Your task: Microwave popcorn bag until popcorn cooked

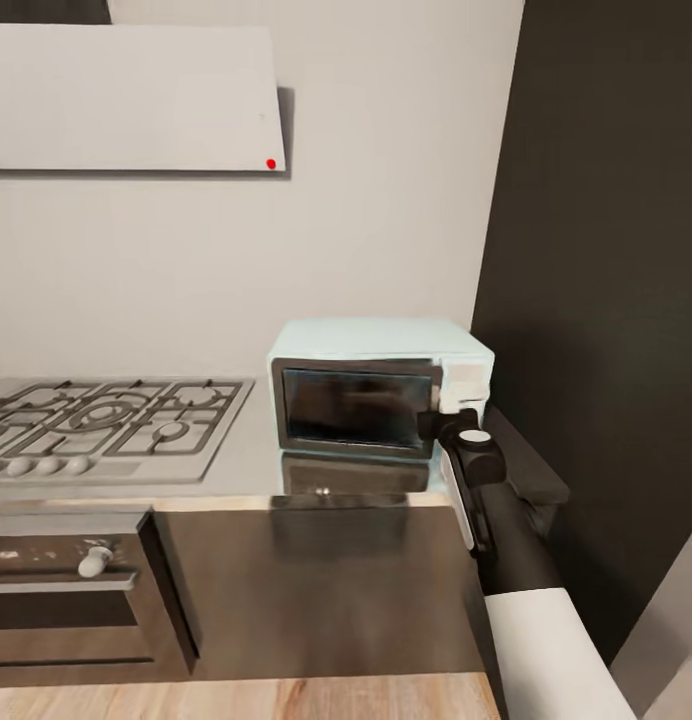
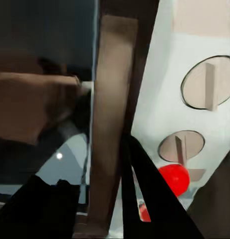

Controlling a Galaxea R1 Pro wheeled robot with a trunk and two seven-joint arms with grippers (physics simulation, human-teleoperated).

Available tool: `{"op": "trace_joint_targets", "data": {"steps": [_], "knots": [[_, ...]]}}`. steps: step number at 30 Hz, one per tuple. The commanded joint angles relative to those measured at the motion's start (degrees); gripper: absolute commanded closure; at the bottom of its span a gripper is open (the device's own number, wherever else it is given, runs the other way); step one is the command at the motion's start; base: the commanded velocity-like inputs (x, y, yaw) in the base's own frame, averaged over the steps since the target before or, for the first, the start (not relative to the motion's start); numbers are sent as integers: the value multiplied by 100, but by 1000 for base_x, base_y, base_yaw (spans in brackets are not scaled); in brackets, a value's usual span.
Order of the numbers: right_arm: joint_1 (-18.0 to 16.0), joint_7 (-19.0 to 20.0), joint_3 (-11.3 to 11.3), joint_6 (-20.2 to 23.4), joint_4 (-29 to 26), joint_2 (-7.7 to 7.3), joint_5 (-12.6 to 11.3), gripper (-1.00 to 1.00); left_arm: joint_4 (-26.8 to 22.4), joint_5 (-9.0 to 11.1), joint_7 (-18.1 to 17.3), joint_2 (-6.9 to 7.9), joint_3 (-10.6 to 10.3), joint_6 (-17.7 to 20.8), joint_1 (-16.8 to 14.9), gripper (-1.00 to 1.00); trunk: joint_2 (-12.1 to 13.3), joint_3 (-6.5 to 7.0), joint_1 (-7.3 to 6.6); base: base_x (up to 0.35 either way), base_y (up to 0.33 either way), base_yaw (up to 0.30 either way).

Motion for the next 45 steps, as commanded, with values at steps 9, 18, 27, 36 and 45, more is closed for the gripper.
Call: {"op": "trace_joint_targets", "data": {"steps": [9,18,27,36,45], "knots": [[-2,-22,11,25,54,6,-99,100,-6,35,-5,6,16,-11,3,-100,-3,-6,-4,-111,0,0],[-2,-26,11,25,70,6,-93,100,-6,35,-5,7,18,-9,5,-100,-3,-6,-4,-181,0,0],[-2,-22,11,25,70,6,-85,100,-6,35,-5,5,16,-11,2,-100,-3,-6,-4,-205,0,0],[-2,-22,11,25,105,6,-85,-100,-6,35,-5,7,16,-9,3,-100,-3,-6,-4,-1,0,0],[-2,10,11,31,106,6,-84,-100,-6,35,-5,7,17,-8,3,-100,-3,-6,-4,0,0,0]]}}
